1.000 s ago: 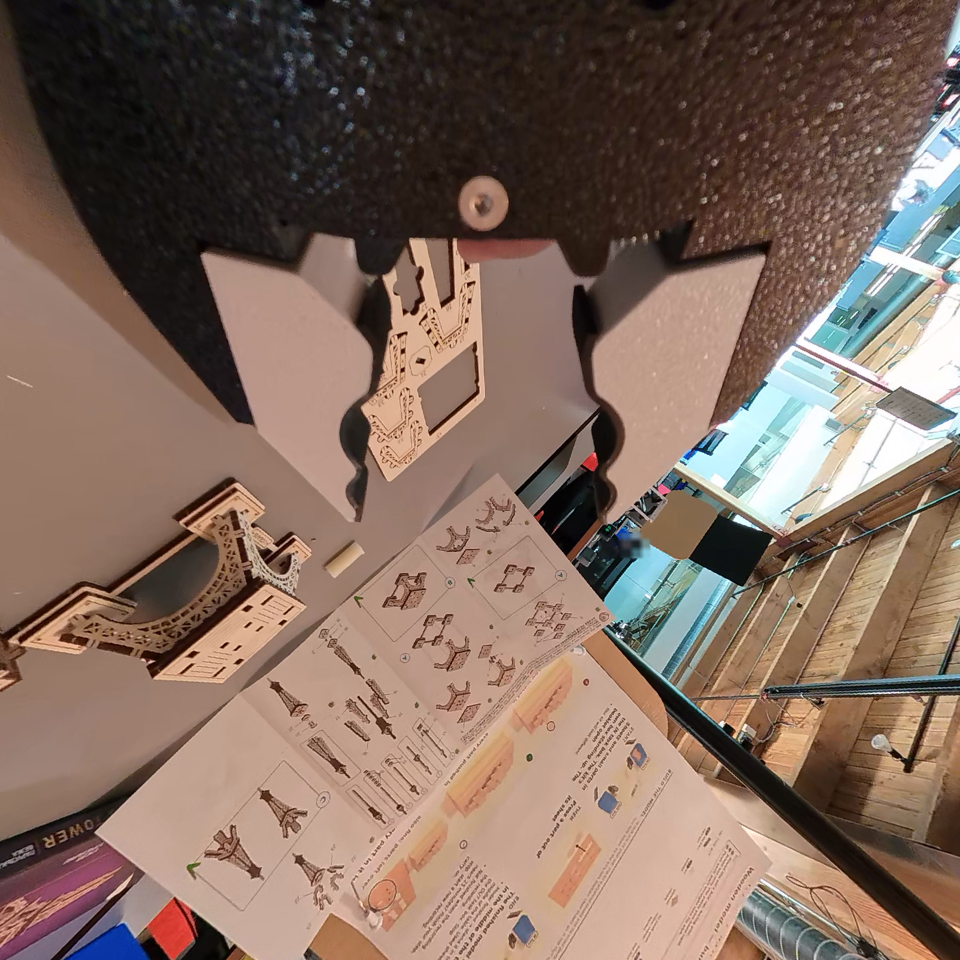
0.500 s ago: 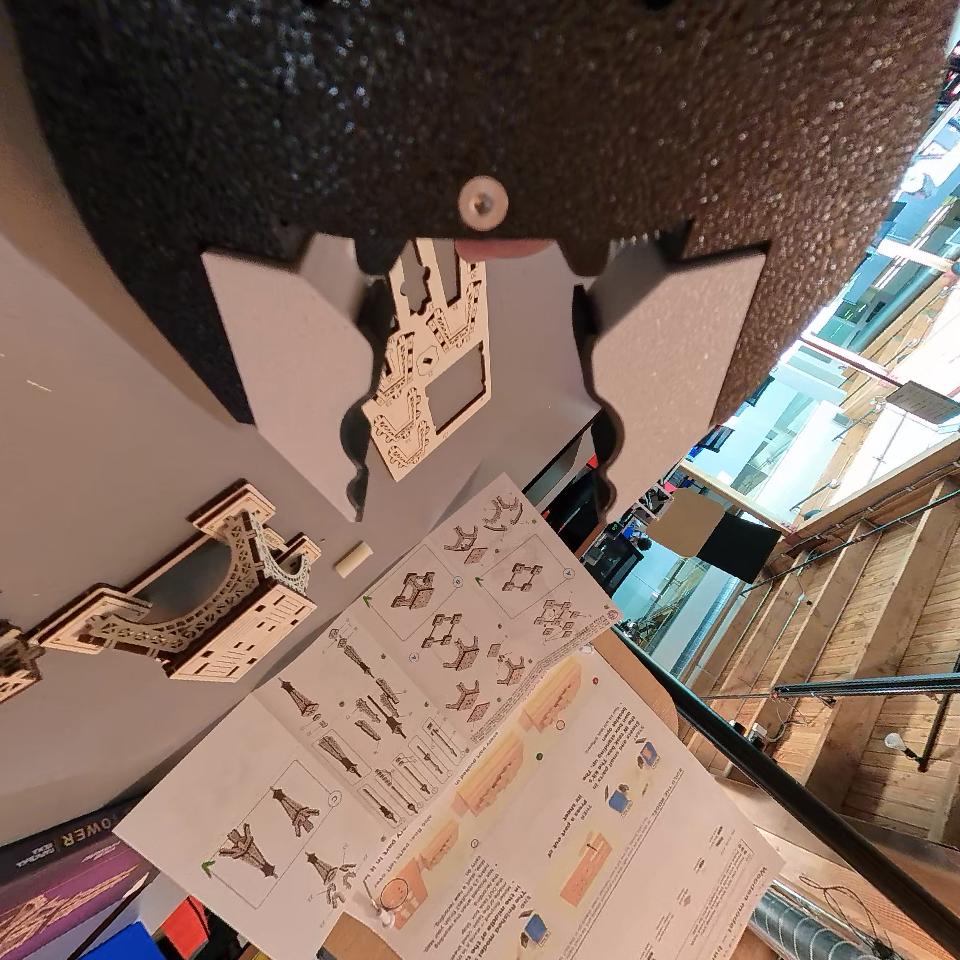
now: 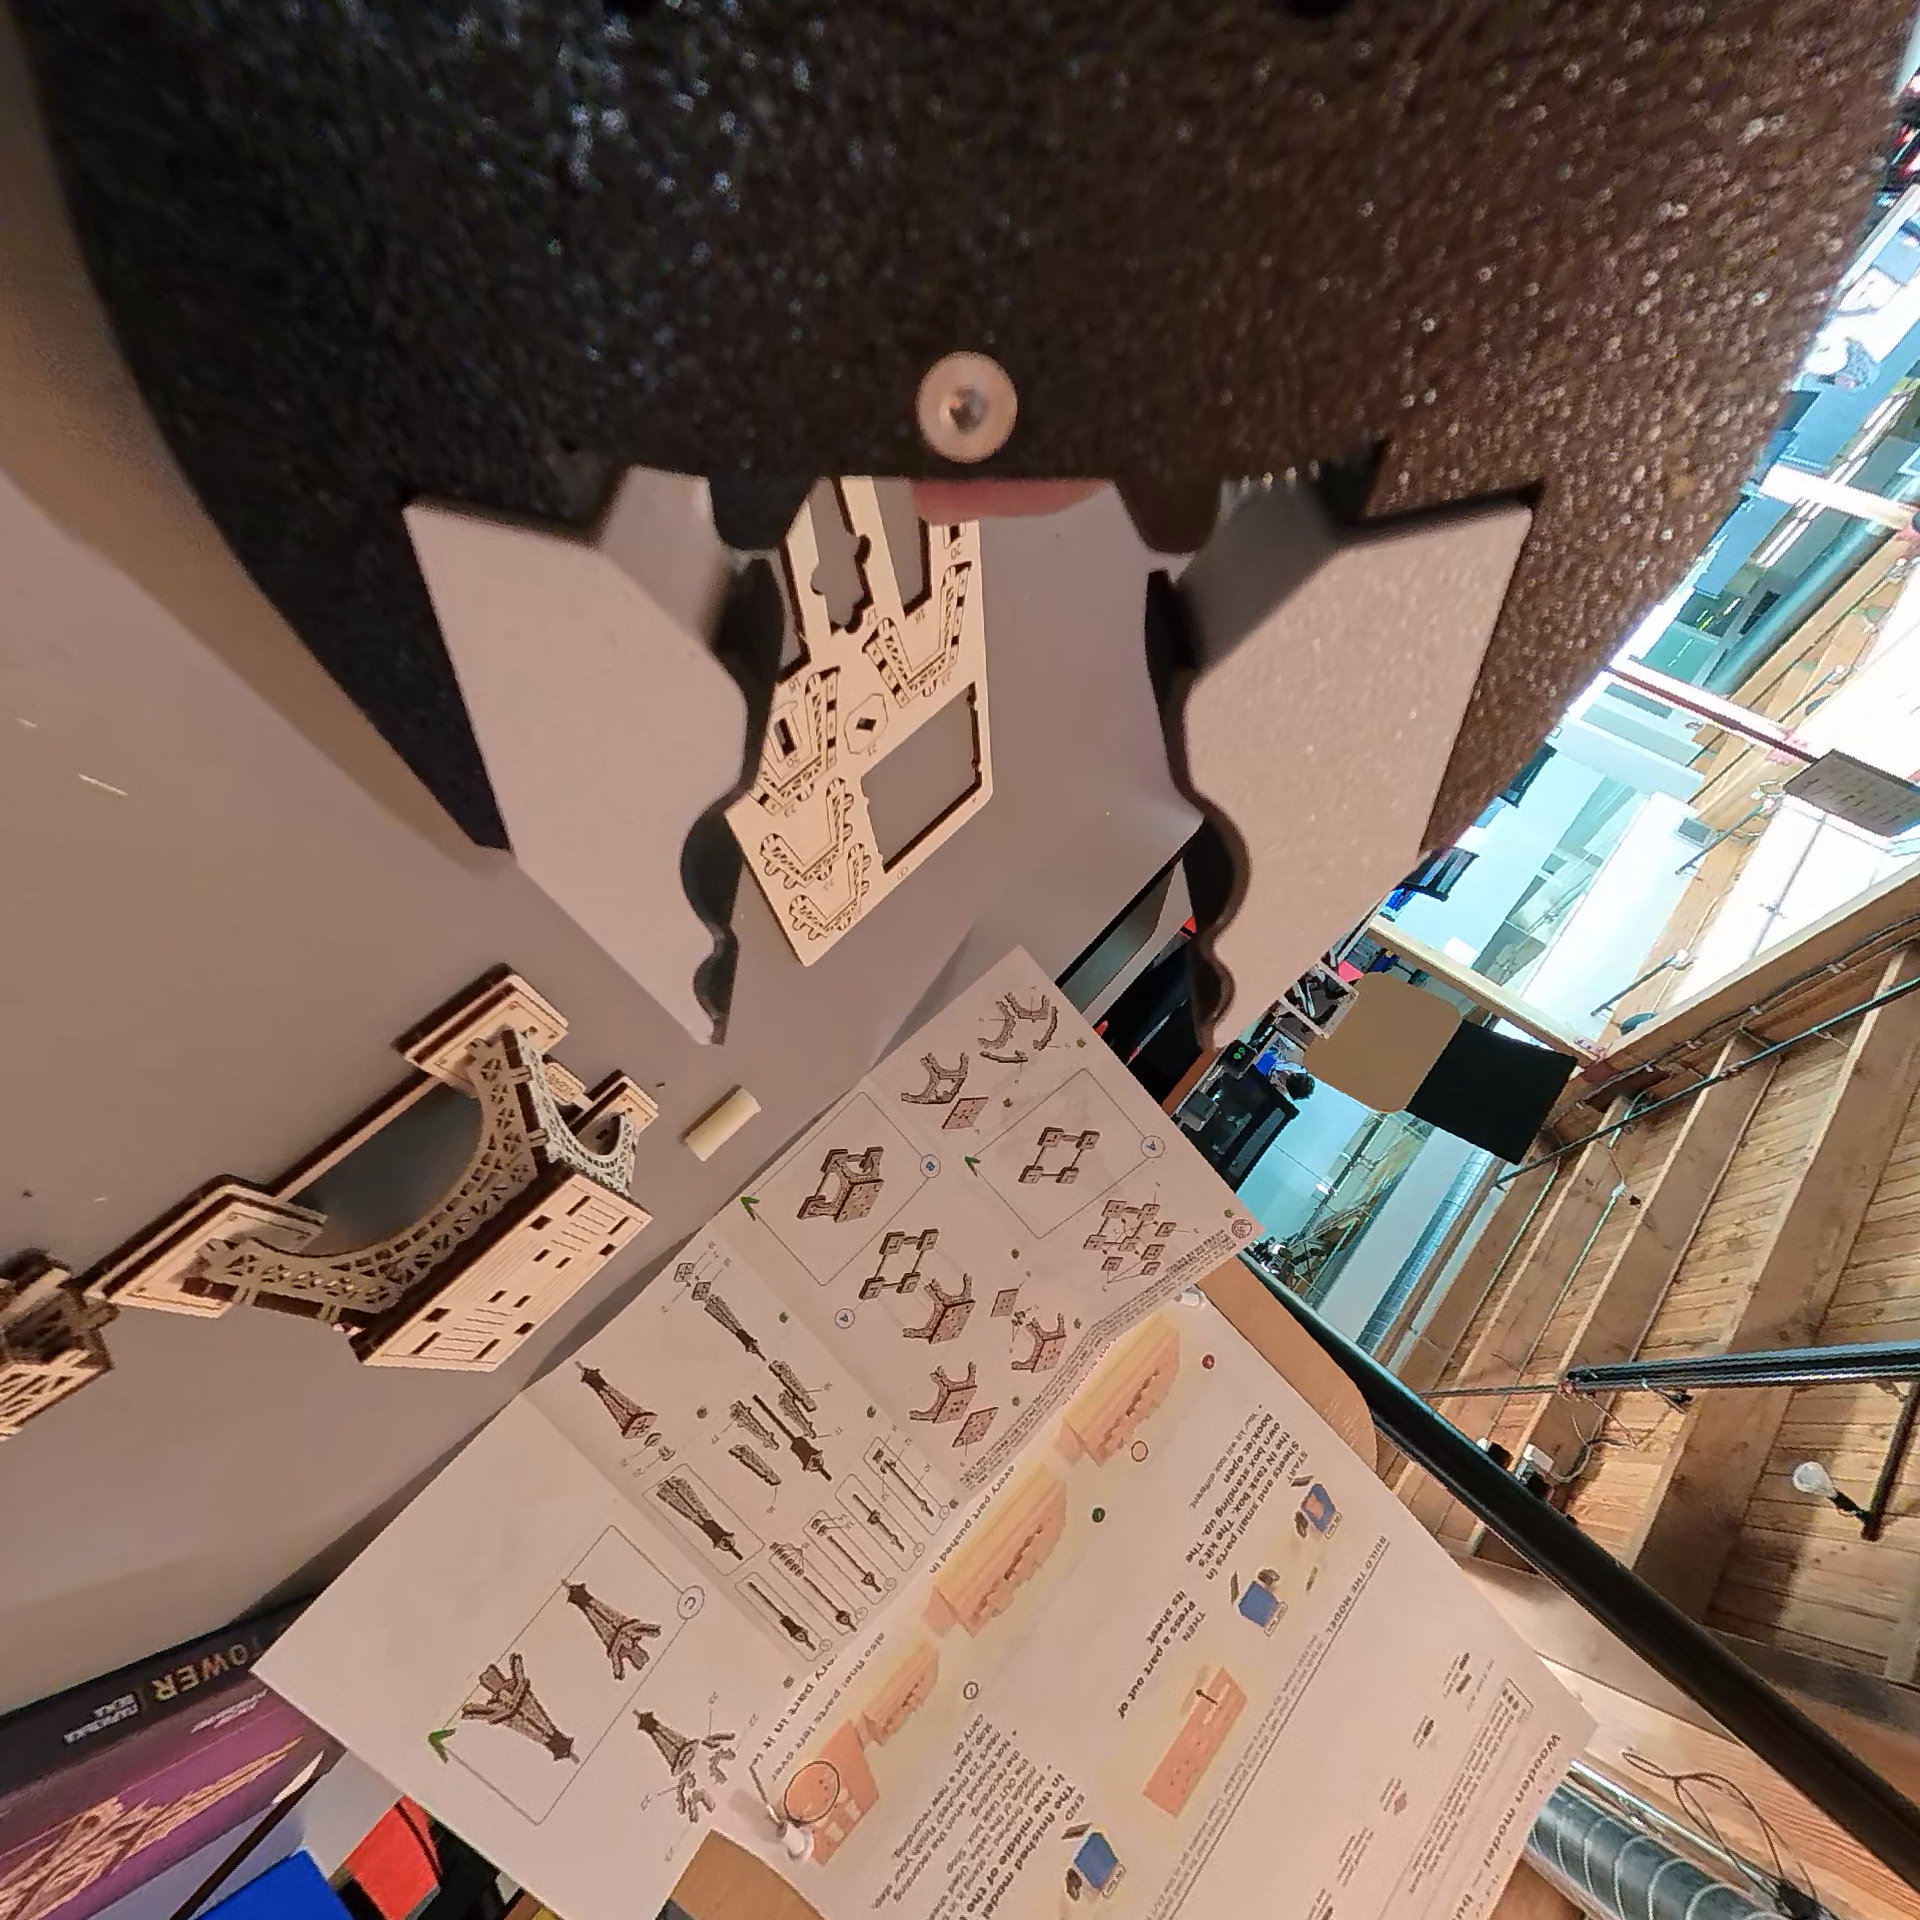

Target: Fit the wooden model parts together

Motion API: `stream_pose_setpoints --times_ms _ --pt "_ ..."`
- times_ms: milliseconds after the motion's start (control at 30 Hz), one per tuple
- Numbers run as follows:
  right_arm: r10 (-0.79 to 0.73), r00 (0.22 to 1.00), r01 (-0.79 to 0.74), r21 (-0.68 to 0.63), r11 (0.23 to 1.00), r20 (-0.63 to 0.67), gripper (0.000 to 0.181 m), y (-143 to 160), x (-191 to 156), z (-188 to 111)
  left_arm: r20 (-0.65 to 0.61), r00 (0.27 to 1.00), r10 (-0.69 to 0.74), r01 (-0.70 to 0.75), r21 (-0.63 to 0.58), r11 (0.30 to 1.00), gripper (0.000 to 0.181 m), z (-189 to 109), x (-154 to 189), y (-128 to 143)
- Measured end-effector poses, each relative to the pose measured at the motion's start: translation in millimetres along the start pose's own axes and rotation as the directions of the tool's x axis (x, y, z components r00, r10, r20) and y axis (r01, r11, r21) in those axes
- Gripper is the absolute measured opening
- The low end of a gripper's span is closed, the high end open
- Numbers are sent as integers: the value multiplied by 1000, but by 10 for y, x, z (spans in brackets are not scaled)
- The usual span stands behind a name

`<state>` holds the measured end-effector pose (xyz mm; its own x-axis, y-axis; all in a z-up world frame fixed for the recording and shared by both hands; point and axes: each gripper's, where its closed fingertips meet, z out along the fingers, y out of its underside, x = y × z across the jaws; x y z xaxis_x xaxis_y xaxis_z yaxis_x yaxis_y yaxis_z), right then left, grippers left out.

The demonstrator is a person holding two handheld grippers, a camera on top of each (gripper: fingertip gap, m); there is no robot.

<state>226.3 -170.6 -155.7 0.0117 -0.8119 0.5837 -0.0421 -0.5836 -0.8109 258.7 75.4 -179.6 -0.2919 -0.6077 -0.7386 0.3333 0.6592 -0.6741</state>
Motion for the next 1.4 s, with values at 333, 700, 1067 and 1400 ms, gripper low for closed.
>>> stream_pose_setpoints --times_ms 333,700,1067,1400 --pt "-28 1000 28 -2 1000 3 62 -8 -27 4 -2 1000 1 -1 -2 1000 86 5 3 4" --pt "-52 999 52 2 999 15 61 -18 -67 11 -8 1000 3 -3 -2 1000 86 10 15 2" --pt "-99 994 99 5 995 47 60 -30 -156 21 -13 1000 7 -7 -3 1000 86 17 26 2" --pt "72 861 -128 79 989 504 66 -345 -893 -181 -87 990 -111 114 37 993 71 -29 12 -123"
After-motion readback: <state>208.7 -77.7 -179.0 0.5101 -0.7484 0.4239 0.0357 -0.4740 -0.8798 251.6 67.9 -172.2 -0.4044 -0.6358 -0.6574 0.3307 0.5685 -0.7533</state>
